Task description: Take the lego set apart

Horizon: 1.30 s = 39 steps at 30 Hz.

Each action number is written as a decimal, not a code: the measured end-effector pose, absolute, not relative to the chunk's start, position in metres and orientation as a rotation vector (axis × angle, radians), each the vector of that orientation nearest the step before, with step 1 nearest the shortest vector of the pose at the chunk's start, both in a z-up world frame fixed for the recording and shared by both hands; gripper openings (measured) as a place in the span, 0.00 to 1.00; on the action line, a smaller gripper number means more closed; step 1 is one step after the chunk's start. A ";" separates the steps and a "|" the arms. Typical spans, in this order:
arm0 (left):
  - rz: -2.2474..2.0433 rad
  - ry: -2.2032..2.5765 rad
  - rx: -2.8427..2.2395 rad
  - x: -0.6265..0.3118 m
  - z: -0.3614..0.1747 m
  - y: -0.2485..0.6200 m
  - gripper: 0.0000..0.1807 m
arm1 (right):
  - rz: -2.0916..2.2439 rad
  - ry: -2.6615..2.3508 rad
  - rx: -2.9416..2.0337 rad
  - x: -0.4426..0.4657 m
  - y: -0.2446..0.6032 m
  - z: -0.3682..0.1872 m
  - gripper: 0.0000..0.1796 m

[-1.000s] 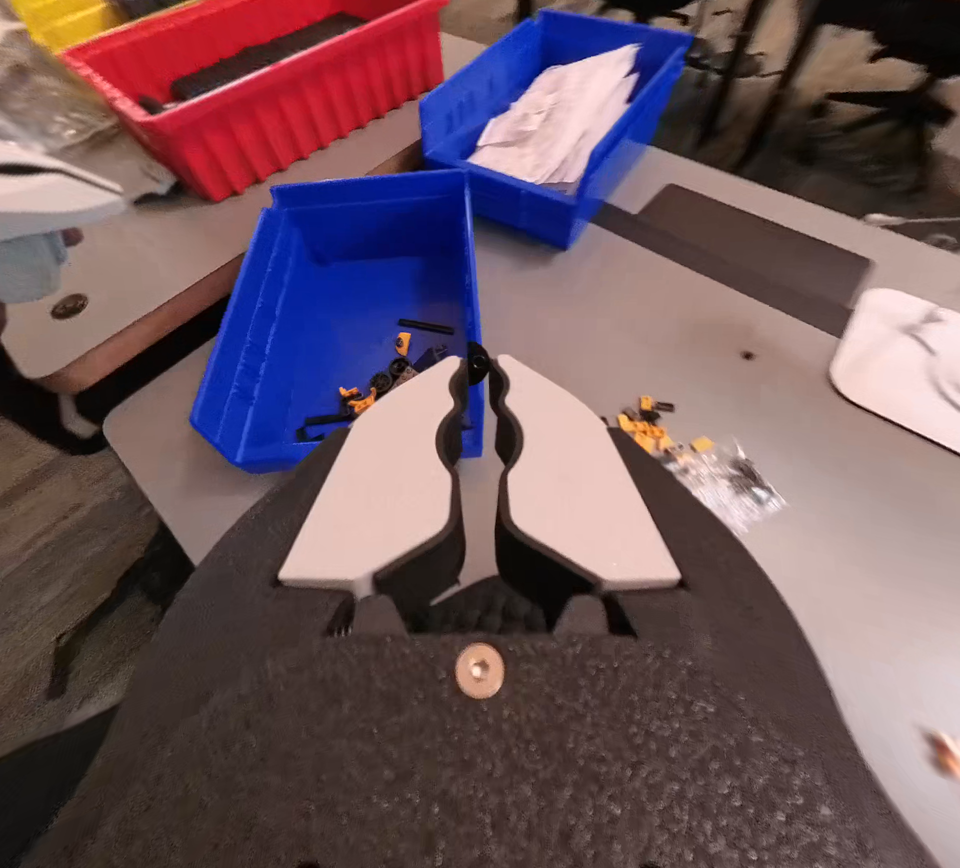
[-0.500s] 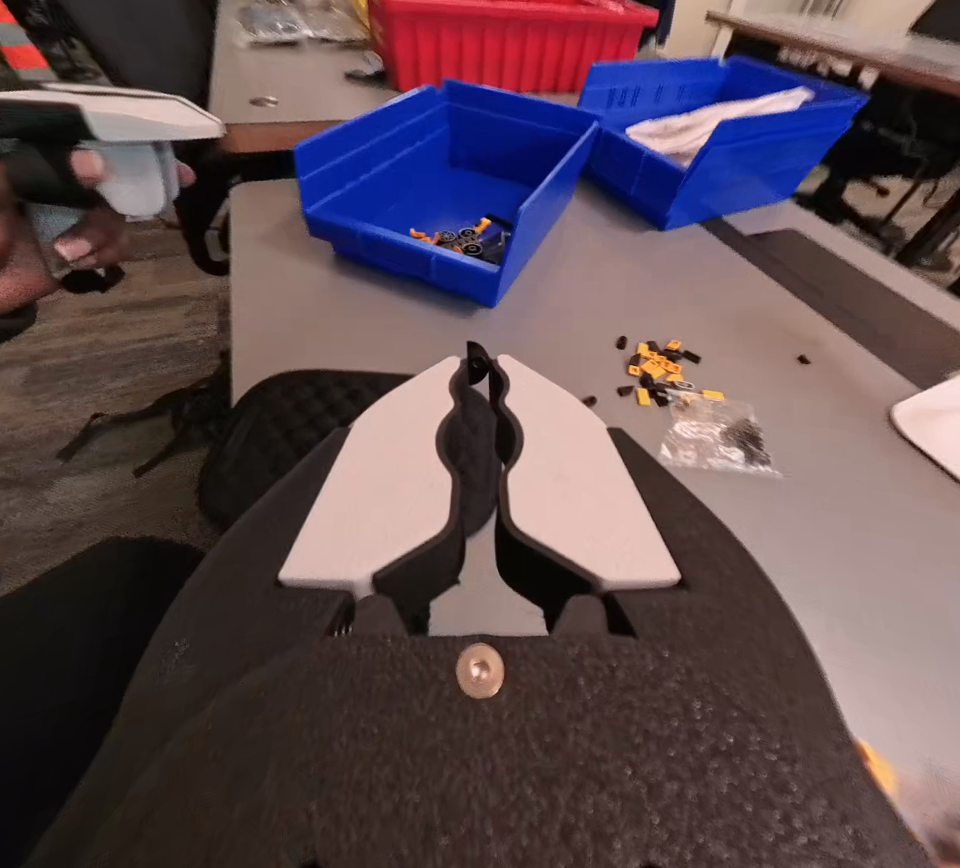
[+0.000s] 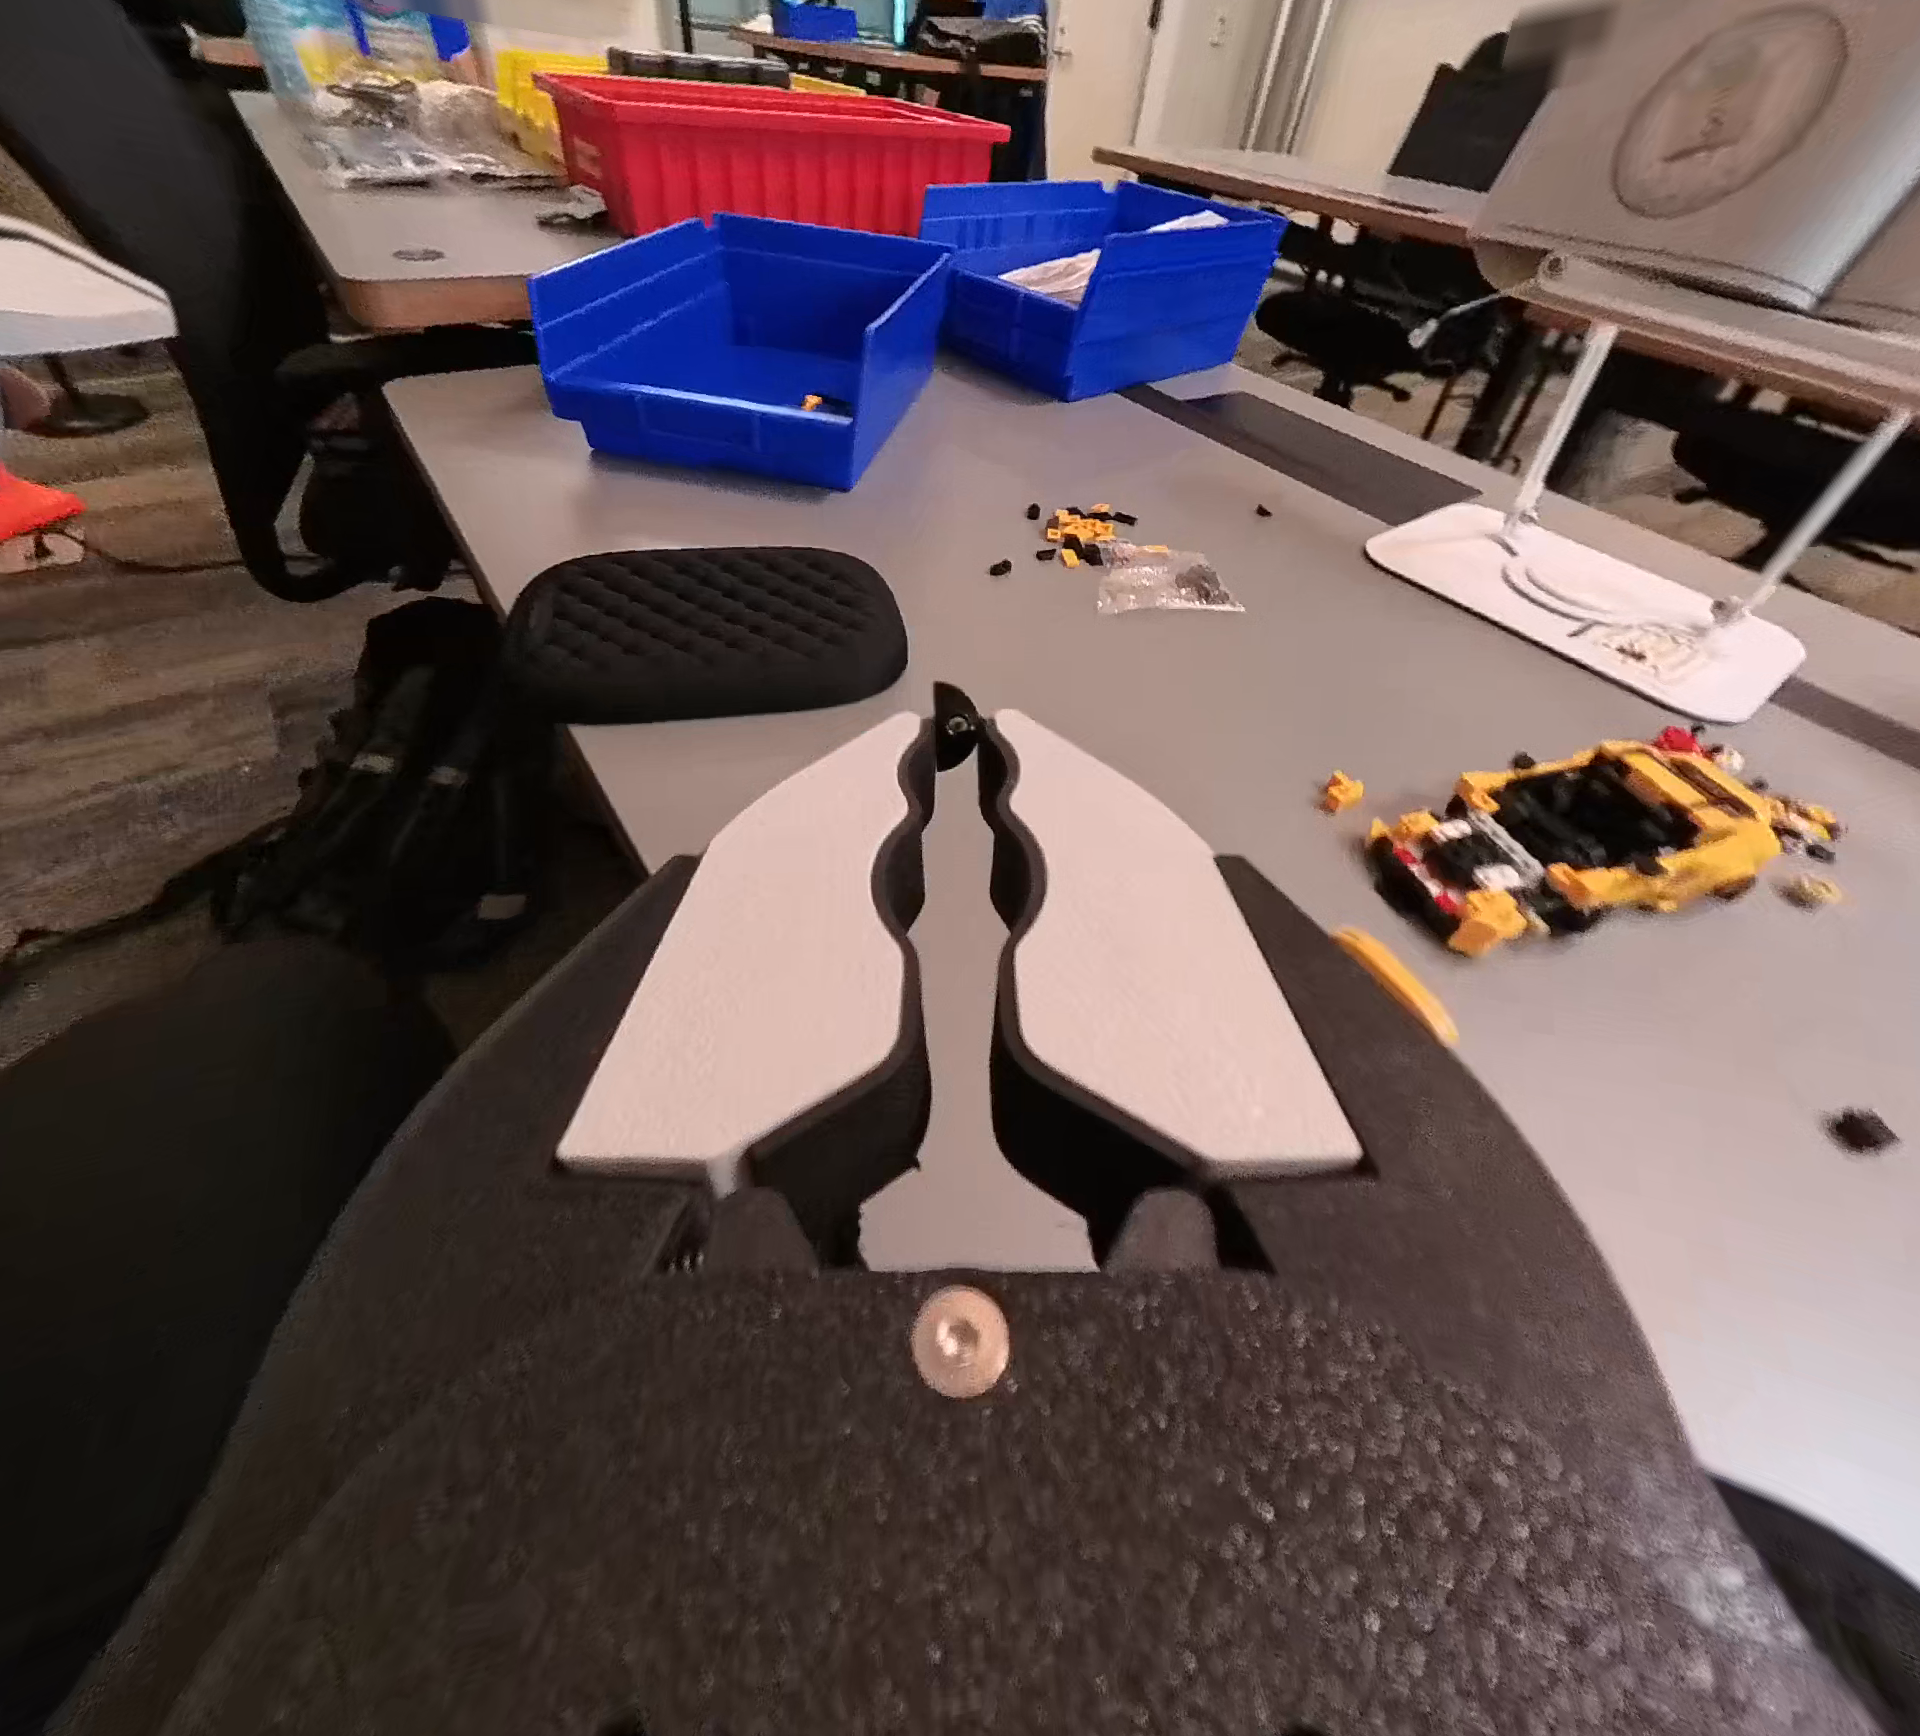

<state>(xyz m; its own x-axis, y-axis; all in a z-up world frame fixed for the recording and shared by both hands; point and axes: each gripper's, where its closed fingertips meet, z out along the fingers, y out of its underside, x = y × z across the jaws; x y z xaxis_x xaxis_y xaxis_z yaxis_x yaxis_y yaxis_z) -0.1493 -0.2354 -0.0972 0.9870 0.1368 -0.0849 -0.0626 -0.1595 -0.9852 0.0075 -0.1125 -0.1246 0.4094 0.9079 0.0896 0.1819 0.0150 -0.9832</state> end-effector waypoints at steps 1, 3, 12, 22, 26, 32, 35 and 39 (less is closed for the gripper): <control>0.158 -0.055 -1.728 -0.143 -0.097 -0.236 0.00 | 0.747 -1.018 -1.477 0.012 -0.113 -0.125 0.04; 0.167 -0.029 -1.739 -0.136 -0.097 -0.235 0.00 | 0.724 -1.003 -1.493 0.018 -0.111 -0.125 0.04; 0.078 0.028 -1.755 -0.154 -0.114 -0.184 0.00 | 0.604 -0.959 -1.575 0.002 -0.065 -0.145 0.04; -0.096 0.172 -1.729 -0.215 -0.132 -0.019 0.01 | 0.532 -0.856 -1.606 -0.055 0.022 -0.161 0.04; -0.128 0.241 -1.713 -0.219 -0.116 0.017 0.00 | 0.590 -0.825 -1.617 -0.075 0.036 -0.158 0.04; -0.105 0.293 -1.769 -0.222 -0.102 0.037 0.01 | 0.599 -0.866 -1.607 -0.078 0.053 -0.139 0.04; -0.098 0.287 -1.801 -0.222 -0.110 0.037 0.01 | 0.611 -0.844 -1.598 -0.078 0.059 -0.131 0.04; -0.084 0.257 -1.804 -0.223 -0.125 0.030 0.01 | 0.609 -0.784 -1.623 -0.075 0.059 -0.139 0.04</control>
